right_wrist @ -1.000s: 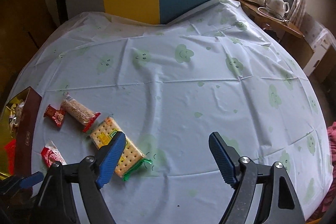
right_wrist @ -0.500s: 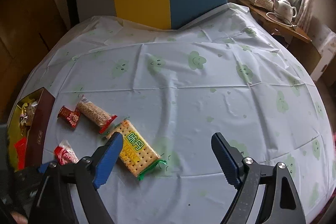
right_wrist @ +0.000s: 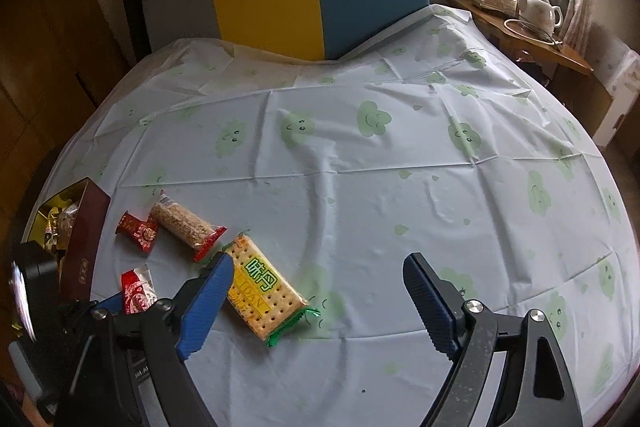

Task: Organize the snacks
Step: 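Grasp the red-and-white packet with the left gripper and lift it, then grasp the small red-gold packet with the right gripper while the left holds the red-and-white packet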

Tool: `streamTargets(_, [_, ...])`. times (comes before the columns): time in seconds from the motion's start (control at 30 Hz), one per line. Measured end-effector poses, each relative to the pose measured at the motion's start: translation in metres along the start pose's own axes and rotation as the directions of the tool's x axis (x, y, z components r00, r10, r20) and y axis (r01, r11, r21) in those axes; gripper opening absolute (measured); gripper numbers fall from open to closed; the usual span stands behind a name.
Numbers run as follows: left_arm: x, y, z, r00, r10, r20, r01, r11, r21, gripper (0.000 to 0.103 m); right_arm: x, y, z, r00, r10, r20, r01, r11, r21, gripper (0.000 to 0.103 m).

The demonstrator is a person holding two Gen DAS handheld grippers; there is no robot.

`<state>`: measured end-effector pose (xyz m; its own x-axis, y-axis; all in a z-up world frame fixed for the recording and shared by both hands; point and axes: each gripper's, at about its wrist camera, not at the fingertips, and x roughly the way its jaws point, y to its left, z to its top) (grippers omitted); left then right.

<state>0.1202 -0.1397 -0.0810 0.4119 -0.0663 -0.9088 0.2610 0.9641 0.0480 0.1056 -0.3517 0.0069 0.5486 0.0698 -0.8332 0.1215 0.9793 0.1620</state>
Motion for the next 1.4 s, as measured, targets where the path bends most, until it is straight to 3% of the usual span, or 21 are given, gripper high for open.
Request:
streamTargets(0.37, [-0.022,-0.013,-0.055,0.991,-0.038,0.130,0.010,0.978,0.210,0.032,0.006,-0.002,-0.004,0.999,-0.022,-0.026,0.021,1.000,-0.012,0.087])
streamTargets(0.8, [-0.024,-0.001,-0.077,0.964,-0.116,0.239,0.071,0.980,0.188,0.032,0.020,0.032,-0.019,0.990,0.118,-0.081,-0.127,0.984,-0.126,0.086])
streamTargets(1.0, [-0.024,0.003,-0.079,0.957,-0.140,0.256,0.090,0.976,0.197,0.032,0.022,0.057,-0.023,0.974,0.196,-0.116,-0.217,0.955,-0.201,0.078])
streamTargets(1.07, [-0.024,0.003,-0.081,0.953,-0.142,0.267,0.089,0.975,0.201,0.032,0.025,0.071,-0.020,0.957,0.244,-0.159,-0.276,0.934,-0.226,0.076])
streamTargets(1.17, [-0.024,0.005,-0.083,0.948,-0.155,0.278,0.101,0.975,0.200,0.032,0.031,0.100,-0.008,0.943,0.268,-0.198,-0.319,0.896,-0.308,0.059])
streamTargets(1.2, [-0.024,0.005,-0.083,0.947,-0.158,0.279,0.103,0.974,0.200,0.032,0.035,0.115,-0.001,0.929,0.295,-0.224,-0.358,0.869,-0.340,0.054])
streamTargets(1.33, [-0.023,0.010,-0.085,0.941,-0.178,0.289,0.123,0.973,0.196,0.032,0.062,0.170,0.017,0.884,0.345,-0.314,-0.458,0.771,-0.443,0.053])
streamTargets(1.4, [-0.023,0.012,-0.086,0.938,-0.186,0.293,0.132,0.972,0.194,0.032,0.077,0.198,0.023,0.883,0.324,-0.339,-0.462,0.729,-0.505,0.053])
